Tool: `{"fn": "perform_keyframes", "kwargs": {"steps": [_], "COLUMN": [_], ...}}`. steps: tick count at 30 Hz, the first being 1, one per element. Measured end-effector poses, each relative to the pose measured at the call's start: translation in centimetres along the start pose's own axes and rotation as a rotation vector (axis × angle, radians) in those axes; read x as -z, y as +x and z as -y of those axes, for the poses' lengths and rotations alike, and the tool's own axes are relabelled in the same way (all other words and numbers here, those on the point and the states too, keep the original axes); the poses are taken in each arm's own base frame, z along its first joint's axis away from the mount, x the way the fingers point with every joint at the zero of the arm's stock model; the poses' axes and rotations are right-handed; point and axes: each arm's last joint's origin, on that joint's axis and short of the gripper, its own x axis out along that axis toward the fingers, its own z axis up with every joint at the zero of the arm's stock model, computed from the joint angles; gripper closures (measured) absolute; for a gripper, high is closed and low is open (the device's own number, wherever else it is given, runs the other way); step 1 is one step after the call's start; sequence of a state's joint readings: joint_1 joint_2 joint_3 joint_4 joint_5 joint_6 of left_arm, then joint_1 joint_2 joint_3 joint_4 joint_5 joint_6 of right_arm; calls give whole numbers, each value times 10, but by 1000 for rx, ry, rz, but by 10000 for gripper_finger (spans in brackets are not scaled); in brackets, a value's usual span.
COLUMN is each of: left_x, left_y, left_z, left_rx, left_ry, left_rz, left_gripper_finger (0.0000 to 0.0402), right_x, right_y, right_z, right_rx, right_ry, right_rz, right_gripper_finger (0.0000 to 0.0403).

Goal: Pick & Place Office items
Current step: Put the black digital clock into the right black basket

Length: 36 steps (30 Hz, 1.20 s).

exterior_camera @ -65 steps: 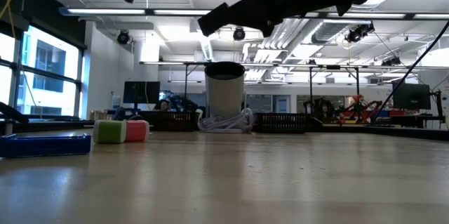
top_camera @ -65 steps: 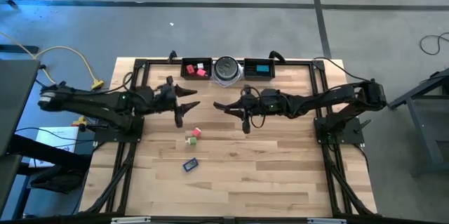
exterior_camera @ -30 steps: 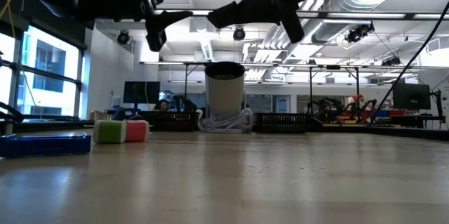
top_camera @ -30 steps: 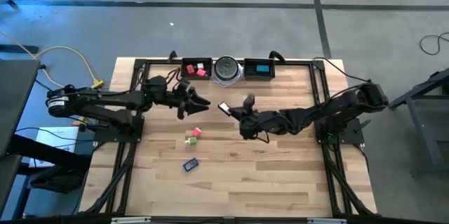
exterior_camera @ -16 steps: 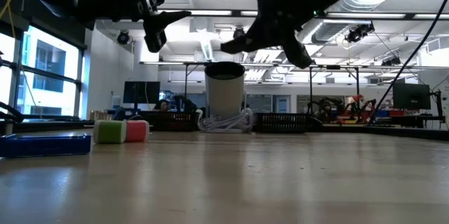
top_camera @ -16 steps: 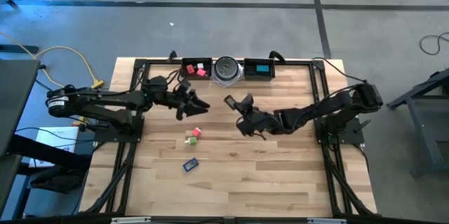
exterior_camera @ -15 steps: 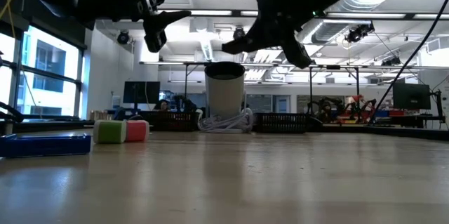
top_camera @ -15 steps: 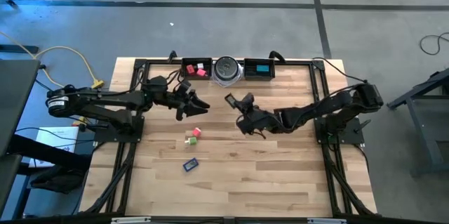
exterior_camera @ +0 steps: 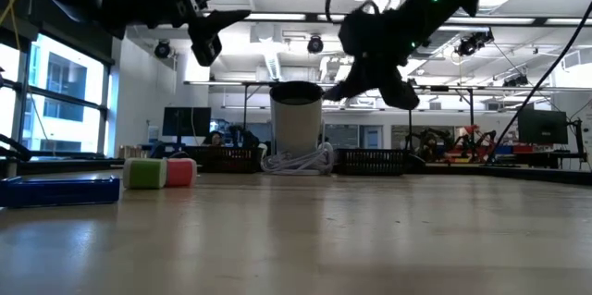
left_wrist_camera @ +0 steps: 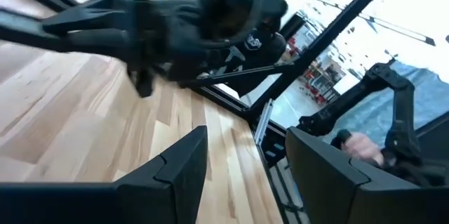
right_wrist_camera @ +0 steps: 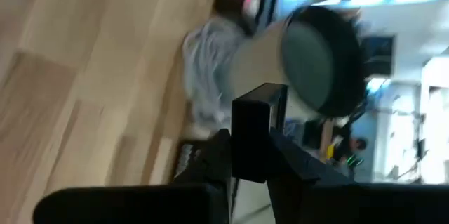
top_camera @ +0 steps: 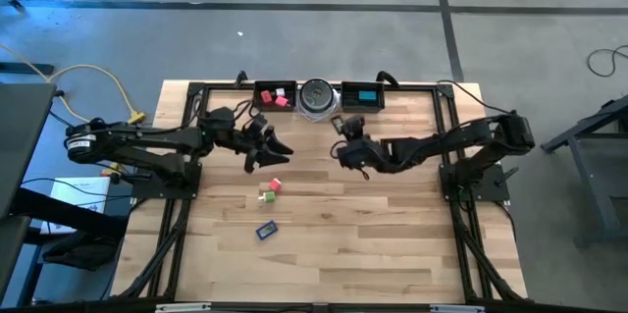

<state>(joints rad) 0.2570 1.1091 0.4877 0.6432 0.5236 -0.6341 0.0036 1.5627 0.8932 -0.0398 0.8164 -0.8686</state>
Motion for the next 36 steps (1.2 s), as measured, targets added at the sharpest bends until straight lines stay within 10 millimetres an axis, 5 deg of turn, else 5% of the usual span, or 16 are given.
{"fn": "perform_keyframes", "kwargs": {"steps": [16, 24, 36], "left_x": [6, 9, 9], "left_y": [4, -6, -11], "left_z": [24, 32, 36], "left_rx": [111, 6, -11], "left_ry": [329, 488, 469], "left_rz": [-7, -31, -36], "left_gripper_finger": [214, 214, 214], "right_x": [52, 77, 105], "right_y": [40, 54, 73], "right_z": [21, 12, 26], "right_rx": [-72, -140, -129], "right_ry": [160, 198, 264], "right_rz": [-188, -208, -225], "right_gripper_finger": [359, 359, 359]}}
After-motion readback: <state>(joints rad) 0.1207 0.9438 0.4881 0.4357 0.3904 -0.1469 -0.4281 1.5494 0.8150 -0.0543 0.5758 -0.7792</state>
